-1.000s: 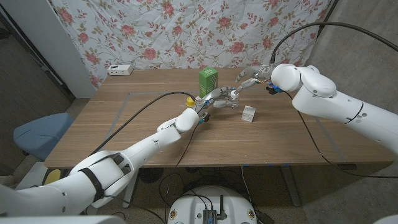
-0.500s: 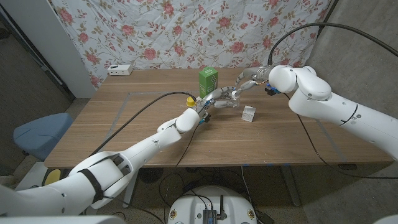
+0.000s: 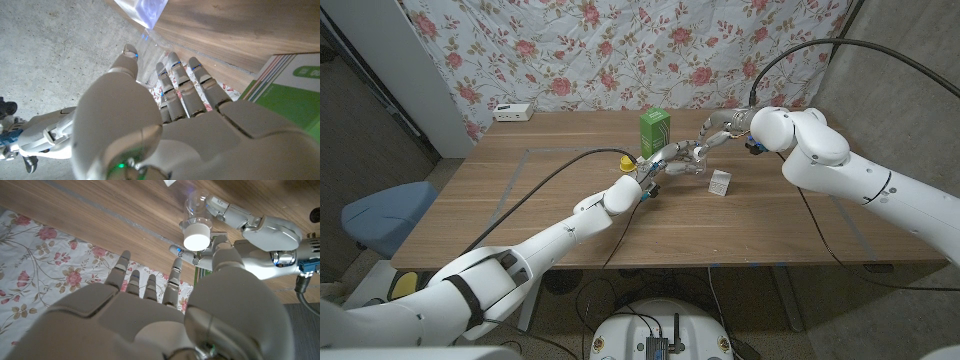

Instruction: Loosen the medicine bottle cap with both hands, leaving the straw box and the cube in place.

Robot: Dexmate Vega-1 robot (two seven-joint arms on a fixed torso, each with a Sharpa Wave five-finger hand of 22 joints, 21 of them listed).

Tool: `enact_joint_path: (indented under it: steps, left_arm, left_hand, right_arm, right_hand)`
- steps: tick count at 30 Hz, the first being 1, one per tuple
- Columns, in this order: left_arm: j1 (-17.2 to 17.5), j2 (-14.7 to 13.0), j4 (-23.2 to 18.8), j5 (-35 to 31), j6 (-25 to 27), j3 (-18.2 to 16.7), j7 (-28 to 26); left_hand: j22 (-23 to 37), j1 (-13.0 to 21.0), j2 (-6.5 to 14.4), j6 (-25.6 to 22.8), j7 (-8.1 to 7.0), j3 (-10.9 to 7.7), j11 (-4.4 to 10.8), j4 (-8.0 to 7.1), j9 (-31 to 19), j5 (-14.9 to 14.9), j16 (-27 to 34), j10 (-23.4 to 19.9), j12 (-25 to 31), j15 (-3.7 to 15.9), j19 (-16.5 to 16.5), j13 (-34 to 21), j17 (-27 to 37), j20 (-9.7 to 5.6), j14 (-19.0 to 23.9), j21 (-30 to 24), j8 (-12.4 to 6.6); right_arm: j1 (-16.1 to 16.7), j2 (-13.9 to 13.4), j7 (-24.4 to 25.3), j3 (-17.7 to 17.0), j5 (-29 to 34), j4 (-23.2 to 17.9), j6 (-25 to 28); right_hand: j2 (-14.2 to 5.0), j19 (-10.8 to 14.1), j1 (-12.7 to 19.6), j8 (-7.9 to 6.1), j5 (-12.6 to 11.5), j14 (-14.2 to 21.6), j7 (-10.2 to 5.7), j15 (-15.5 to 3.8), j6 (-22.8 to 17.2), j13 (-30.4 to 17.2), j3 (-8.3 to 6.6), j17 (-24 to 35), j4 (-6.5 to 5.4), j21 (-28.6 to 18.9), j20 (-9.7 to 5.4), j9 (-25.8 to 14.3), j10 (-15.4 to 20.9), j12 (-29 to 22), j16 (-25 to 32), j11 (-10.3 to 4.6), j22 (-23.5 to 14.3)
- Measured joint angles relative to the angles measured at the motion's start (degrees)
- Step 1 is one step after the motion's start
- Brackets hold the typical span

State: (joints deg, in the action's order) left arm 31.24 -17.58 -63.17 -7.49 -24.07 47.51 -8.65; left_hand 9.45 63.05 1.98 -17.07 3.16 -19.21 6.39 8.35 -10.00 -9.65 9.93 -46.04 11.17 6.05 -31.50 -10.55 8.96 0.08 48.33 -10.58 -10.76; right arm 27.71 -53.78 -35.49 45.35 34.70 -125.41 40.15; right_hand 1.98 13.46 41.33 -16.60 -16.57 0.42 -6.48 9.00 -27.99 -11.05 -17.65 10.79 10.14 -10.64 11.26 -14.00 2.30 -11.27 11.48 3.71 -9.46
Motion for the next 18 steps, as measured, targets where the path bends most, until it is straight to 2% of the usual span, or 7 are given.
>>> enact_joint_path:
  steps: [18]
  left_arm:
    - [0.31,-0.32,-0.57,-0.22,0.18,-0.1,-0.09]
  left_hand:
    - [0.0,0.09,0.11,-0.22,-0.22,-0.16,0.08,0.15,0.0,0.04,0.0,-0.08,-0.31,-0.11,0.31,0.0,-0.03,-0.3,0.11,0.0,0.0]
  right_arm:
    - [1.82,1.85,-0.41,-0.59,2.61,0.66,0.04]
  right_hand:
    - [0.57,0.99,1.07,-1.01,0.27,0.91,0.03,-0.3,-2.02,0.0,-0.72,0.0,-0.12,0.0,-0.37,-0.53,1.0,-0.44,0.0,-0.23,0.0]
